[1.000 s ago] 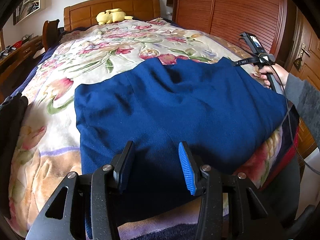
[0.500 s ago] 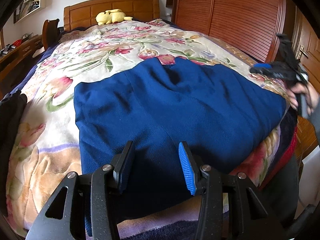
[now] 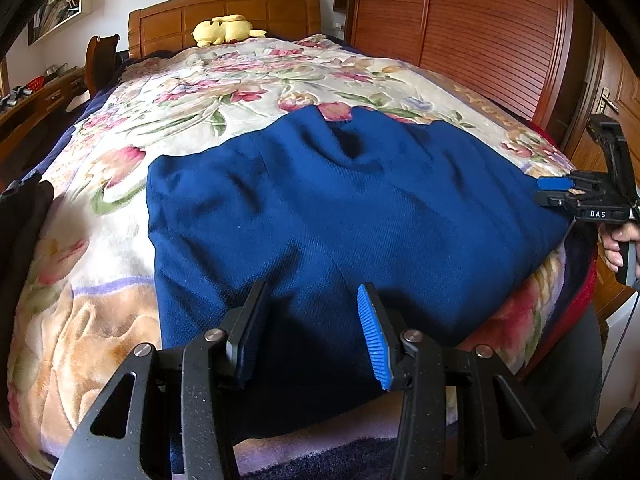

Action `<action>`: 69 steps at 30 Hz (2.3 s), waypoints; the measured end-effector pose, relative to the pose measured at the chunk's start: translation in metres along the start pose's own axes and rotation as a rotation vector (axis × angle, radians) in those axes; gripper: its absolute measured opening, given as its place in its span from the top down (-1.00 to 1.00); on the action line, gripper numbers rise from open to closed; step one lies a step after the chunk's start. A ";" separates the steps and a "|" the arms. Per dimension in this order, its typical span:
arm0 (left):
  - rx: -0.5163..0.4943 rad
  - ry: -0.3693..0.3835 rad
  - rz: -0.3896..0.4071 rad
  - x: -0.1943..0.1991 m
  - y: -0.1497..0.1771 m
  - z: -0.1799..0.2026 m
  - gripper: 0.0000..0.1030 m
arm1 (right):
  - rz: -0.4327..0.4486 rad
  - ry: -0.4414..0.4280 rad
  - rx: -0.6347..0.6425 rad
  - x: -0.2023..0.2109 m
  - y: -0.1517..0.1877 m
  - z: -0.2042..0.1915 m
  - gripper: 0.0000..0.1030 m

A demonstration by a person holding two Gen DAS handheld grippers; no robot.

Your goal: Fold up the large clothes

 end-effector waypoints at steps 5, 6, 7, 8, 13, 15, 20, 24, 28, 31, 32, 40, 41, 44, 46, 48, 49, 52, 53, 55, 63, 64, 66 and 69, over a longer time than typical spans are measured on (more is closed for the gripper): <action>0.000 0.005 -0.005 -0.002 0.002 0.000 0.09 | 0.002 -0.017 -0.014 -0.011 0.013 -0.001 -0.05; 0.000 0.005 -0.007 -0.003 0.002 0.001 0.09 | 0.011 -0.016 -0.012 -0.012 0.015 -0.001 -0.05; 0.001 0.005 -0.007 -0.004 0.002 0.001 0.08 | 0.013 -0.015 -0.014 -0.015 0.014 -0.001 -0.05; 0.001 0.004 -0.007 -0.004 0.002 0.000 0.08 | 0.018 -0.016 -0.023 -0.017 0.015 -0.001 -0.05; 0.004 0.005 -0.008 -0.003 0.002 0.000 0.08 | 0.021 -0.005 -0.023 -0.021 0.013 -0.003 -0.05; 0.006 0.003 -0.007 0.000 0.002 -0.001 0.08 | 0.016 0.004 -0.017 -0.021 0.011 -0.003 -0.05; 0.019 -0.022 0.011 0.026 0.009 -0.012 0.08 | 0.002 0.051 0.011 -0.018 0.006 -0.007 -0.05; 0.040 -0.047 0.021 0.046 0.017 -0.025 0.08 | 0.035 0.053 0.052 -0.011 -0.006 -0.024 -0.05; 0.066 -0.082 0.027 0.058 0.022 -0.040 0.07 | 0.072 0.001 0.067 -0.007 -0.019 -0.050 -0.05; 0.090 -0.094 0.006 0.052 0.029 -0.050 0.07 | 0.103 -0.054 0.086 -0.002 -0.030 -0.076 -0.05; 0.096 -0.097 0.000 0.049 0.031 -0.052 0.07 | 0.112 -0.076 0.091 -0.002 -0.033 -0.085 -0.05; 0.124 -0.072 -0.030 0.034 0.042 -0.057 0.06 | 0.119 -0.193 0.162 -0.013 -0.044 -0.150 -0.05; 0.127 -0.070 -0.029 0.034 0.042 -0.058 0.06 | 0.114 -0.201 0.168 -0.015 -0.043 -0.155 -0.05; 0.131 -0.064 -0.026 0.035 0.041 -0.059 0.06 | 0.091 -0.206 0.187 -0.028 -0.040 -0.157 -0.05; 0.135 -0.061 -0.019 0.037 0.041 -0.060 0.06 | 0.076 -0.202 0.185 -0.037 -0.037 -0.155 -0.05; 0.143 -0.051 -0.007 0.040 0.039 -0.059 0.06 | 0.063 -0.212 0.173 -0.044 -0.033 -0.156 -0.05; 0.149 -0.045 0.000 0.041 0.037 -0.059 0.06 | 0.063 -0.215 0.166 -0.046 -0.032 -0.157 -0.05; 0.167 -0.030 0.013 0.041 0.034 -0.059 0.06 | 0.072 -0.219 0.151 -0.053 -0.029 -0.159 -0.05; 0.172 -0.026 0.011 0.040 0.033 -0.058 0.06 | 0.075 -0.219 0.148 -0.055 -0.029 -0.159 -0.05; 0.176 -0.017 0.007 0.037 0.032 -0.056 0.06 | 0.078 -0.220 0.146 -0.055 -0.031 -0.159 -0.05; 0.229 0.004 -0.036 0.016 0.034 -0.057 0.06 | 0.100 -0.213 0.155 -0.049 -0.023 -0.159 -0.05; 0.236 0.007 -0.035 0.016 0.034 -0.057 0.06 | 0.104 -0.213 0.152 -0.049 -0.023 -0.159 -0.05; 0.243 0.010 -0.028 0.018 0.033 -0.056 0.06 | 0.108 -0.215 0.148 -0.048 -0.021 -0.159 -0.05; 0.208 0.023 -0.014 0.022 0.026 -0.047 0.43 | 0.113 -0.214 0.148 -0.045 -0.021 -0.159 -0.05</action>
Point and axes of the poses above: each gripper's, at about its wrist camera, not at the fingertips, and x roughly against the way its jaws point, z to its right, y to its underside, the point moved 10 cm from there along -x, roughly the way its jaws point, and after that the axes turned 2 degrees about x, right-handed, at the moved point
